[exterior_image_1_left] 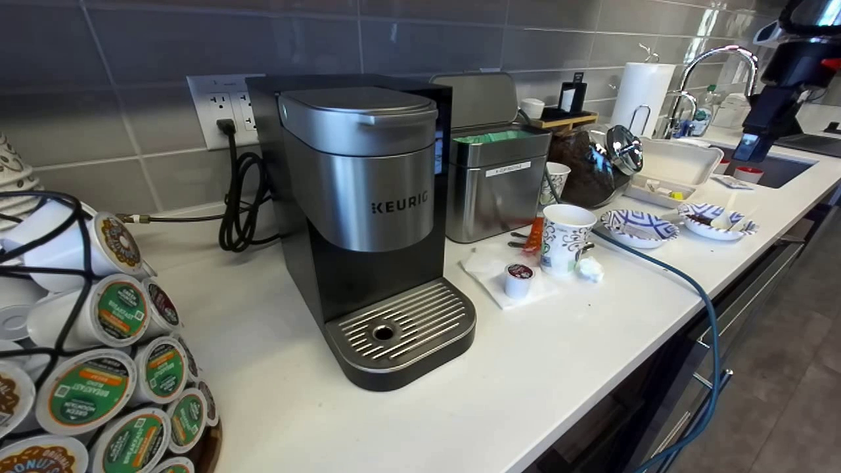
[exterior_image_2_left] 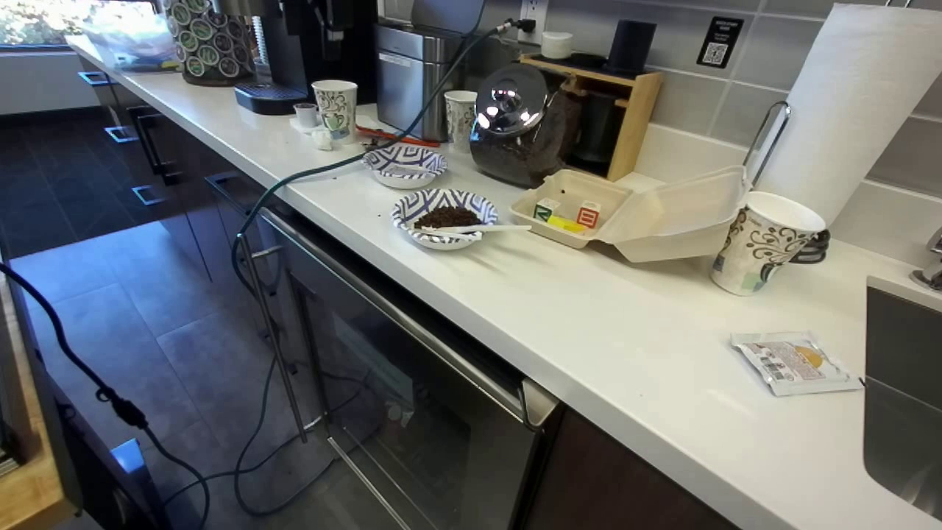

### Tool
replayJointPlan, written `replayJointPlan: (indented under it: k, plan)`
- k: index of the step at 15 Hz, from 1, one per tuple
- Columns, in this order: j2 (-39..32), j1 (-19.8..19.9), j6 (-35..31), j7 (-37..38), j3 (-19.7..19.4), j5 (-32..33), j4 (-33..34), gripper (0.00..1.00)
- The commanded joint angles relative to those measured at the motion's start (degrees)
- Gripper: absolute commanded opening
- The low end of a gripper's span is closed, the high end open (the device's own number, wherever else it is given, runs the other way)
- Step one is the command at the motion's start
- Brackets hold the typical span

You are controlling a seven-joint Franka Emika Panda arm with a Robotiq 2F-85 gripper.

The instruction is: Put the white sachet on the counter

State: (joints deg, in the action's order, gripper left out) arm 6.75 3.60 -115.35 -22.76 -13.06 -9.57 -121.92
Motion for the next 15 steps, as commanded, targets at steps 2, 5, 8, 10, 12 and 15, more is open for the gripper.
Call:
replayJointPlan:
  k: [2,5,8,10,12,15]
  plan:
    - [-7.71,-0.6,-12.87,9.4,4.92,-1.81,0.56,1.0]
    - [-13.83,-1.19,-21.96,18.45,7.86,3.42,1.47,1.0]
    - [-18.74,-1.67,-26.27,27.83,7.81,8.94,2.84,1.0]
    - [-20.28,-1.3,-26.19,31.92,6.76,10.92,3.96,1.0]
    - [-21.4,-0.42,-25.29,33.59,5.94,10.36,5.16,1.0]
    - [-20.88,0.18,-25.37,31.94,6.1,9.19,4.55,1.0]
